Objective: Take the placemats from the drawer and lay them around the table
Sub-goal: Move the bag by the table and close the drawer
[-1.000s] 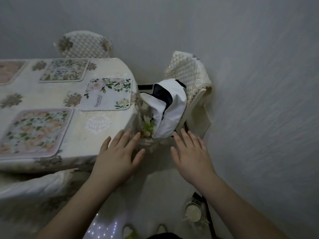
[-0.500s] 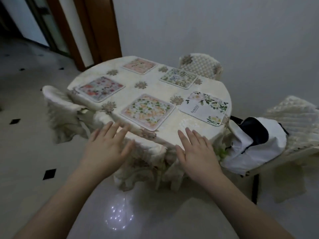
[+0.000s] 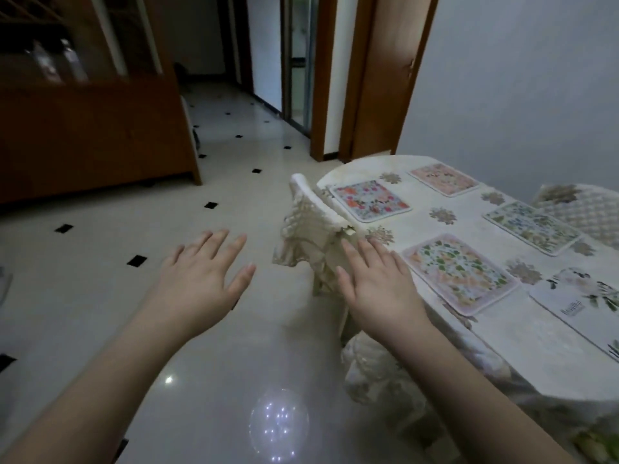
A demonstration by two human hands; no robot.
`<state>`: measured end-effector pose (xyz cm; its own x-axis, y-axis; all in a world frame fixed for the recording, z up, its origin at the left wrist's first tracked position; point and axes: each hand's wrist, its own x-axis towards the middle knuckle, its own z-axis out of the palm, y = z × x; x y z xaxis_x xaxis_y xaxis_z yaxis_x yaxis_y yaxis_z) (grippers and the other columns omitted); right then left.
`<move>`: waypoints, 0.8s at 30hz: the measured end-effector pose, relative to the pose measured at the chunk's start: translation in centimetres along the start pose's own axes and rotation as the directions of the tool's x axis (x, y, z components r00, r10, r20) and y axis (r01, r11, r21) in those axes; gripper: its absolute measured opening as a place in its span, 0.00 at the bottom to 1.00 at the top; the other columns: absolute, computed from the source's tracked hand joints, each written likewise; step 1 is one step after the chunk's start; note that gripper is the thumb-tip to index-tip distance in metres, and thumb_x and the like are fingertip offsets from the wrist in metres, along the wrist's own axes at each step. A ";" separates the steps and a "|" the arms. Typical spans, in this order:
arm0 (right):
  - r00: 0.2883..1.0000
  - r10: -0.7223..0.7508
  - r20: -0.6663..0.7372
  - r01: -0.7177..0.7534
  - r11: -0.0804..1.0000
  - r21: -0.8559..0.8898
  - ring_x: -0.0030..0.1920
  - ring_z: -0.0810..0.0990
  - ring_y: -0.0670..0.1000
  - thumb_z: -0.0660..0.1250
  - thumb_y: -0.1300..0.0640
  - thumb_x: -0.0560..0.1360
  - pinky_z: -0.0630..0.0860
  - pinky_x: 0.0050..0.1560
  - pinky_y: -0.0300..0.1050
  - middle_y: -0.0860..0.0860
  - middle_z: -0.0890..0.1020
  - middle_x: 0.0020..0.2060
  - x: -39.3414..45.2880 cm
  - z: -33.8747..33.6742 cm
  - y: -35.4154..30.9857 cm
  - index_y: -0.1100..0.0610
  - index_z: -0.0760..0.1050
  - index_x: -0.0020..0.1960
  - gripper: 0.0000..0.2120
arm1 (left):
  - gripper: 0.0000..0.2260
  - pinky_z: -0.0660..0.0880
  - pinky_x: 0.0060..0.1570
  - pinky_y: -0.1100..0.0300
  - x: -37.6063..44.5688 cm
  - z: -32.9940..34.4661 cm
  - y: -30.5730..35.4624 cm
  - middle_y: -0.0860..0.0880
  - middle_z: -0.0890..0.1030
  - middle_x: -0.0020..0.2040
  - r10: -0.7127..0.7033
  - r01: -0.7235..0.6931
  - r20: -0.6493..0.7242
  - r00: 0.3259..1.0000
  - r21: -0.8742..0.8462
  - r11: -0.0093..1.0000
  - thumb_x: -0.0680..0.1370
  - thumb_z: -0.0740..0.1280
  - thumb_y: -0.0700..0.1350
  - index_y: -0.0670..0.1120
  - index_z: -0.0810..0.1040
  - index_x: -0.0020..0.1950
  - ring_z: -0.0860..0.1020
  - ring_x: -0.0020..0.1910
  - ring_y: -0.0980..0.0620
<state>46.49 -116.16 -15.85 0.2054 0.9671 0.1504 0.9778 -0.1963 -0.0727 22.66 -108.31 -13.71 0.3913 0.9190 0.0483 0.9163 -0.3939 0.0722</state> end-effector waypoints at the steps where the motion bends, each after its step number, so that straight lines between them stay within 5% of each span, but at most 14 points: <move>1: 0.999 -0.039 -0.003 0.039 0.999 -0.008 0.78 0.54 0.52 0.31 0.39 0.73 0.49 0.77 0.52 0.51 0.58 0.79 0.8 -0.2 -1.5 0.47 0.54 0.79 0.38 | 0.31 0.47 0.77 0.50 -0.1 -0.6 -1.4 0.54 0.49 0.82 -0.021 0.021 -0.019 1.000 0.005 1.000 0.79 0.37 0.67 0.60 0.46 0.81 0.47 0.80 0.53; 6: 0.965 -0.263 0.002 0.263 0.964 -0.021 0.78 0.55 0.51 0.33 0.38 0.74 0.48 0.76 0.51 0.50 0.59 0.78 3.9 -1.1 -7.6 0.47 0.54 0.79 0.36 | 0.29 0.48 0.77 0.50 -0.1 -3.2 -7.0 0.54 0.50 0.82 -0.139 0.140 -0.030 0.990 0.017 0.990 0.80 0.41 0.65 0.59 0.46 0.81 0.48 0.80 0.52; 15: 0.901 -0.433 -0.004 0.432 0.900 0.052 0.79 0.51 0.51 0.44 0.40 0.83 0.47 0.77 0.50 0.49 0.54 0.80 14.2 -0.5 -14.2 0.47 0.49 0.80 0.27 | 0.29 0.49 0.77 0.50 2.8 -4.9 -13.8 0.53 0.50 0.82 -0.306 0.315 -0.108 0.946 0.068 0.947 0.81 0.42 0.65 0.59 0.47 0.81 0.49 0.80 0.52; 24: 0.801 -0.598 0.014 0.592 0.795 0.132 0.79 0.50 0.52 0.44 0.42 0.83 0.46 0.77 0.50 0.50 0.53 0.80 26.0 1.5 -20.0 0.48 0.48 0.80 0.27 | 0.41 0.50 0.76 0.50 6.9 -3.6 -19.9 0.54 0.52 0.82 -0.549 0.561 -0.138 0.824 0.073 0.824 0.69 0.29 0.69 0.60 0.49 0.81 0.49 0.80 0.54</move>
<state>32.25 -86.81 -11.99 -0.4209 0.8945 0.1505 0.8940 0.4372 -0.0986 6.80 -94.14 -11.24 -0.1924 0.9717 0.1371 0.9812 0.1923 0.0138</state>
